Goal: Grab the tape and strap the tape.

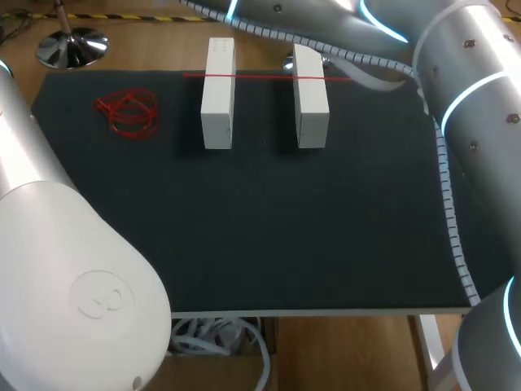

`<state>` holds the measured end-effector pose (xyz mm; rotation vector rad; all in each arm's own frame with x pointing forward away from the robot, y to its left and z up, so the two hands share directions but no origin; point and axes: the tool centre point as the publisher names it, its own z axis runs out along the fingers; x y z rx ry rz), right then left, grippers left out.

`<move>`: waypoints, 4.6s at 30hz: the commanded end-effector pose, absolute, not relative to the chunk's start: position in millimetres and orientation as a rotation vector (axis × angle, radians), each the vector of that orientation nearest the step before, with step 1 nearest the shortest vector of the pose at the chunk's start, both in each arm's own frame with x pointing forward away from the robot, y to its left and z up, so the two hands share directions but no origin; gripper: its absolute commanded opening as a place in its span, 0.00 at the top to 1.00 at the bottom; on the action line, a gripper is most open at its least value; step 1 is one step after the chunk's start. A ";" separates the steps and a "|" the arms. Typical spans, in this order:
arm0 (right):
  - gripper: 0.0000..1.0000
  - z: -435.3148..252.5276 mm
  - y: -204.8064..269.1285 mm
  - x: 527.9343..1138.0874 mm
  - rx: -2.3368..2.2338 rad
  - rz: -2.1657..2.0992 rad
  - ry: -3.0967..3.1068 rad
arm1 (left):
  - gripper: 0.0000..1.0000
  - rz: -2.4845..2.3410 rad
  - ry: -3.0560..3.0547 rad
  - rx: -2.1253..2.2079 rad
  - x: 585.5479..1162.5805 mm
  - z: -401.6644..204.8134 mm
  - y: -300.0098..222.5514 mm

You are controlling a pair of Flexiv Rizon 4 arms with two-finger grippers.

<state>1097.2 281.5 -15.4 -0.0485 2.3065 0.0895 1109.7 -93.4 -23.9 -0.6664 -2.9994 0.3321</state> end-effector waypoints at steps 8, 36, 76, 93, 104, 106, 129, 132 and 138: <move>1.00 -15.2 283.8 1106.5 -0.041 0.065 2.326 | 1.00 0.330 -2.997 -0.667 1110.1 -23.4 -94.0; 1.00 -17.2 289.4 1111.7 -0.060 0.061 2.330 | 1.00 0.330 -2.997 -0.667 1110.1 -23.4 -94.0; 0.96 -14.8 289.1 1103.7 -0.066 0.078 2.300 | 1.00 0.330 -2.997 -0.667 1110.1 -23.4 -94.0; 0.92 -16.4 287.2 1104.2 -0.055 0.085 2.303 | 1.00 0.330 -2.997 -0.667 1110.1 -23.4 -94.0; 0.82 -15.9 287.3 1101.8 -0.057 0.093 2.303 | 1.00 0.330 -2.997 -0.667 1110.1 -23.4 -94.0; 0.81 -14.3 288.4 1099.6 -0.060 0.098 2.301 | 1.00 0.330 -2.997 -0.667 1110.1 -23.4 -94.0; 0.80 1.1 293.6 1050.4 -0.088 0.213 2.299 | 1.00 0.330 -2.997 -0.667 1110.1 -23.4 -94.0; 0.82 -1.2 287.3 1042.0 -0.076 0.224 2.307 | 1.00 0.330 -2.997 -0.667 1110.1 -23.4 -94.0; 0.82 -7.3 273.3 1028.2 -0.057 0.228 2.324 | 1.00 0.330 -2.997 -0.667 1110.1 -23.4 -94.0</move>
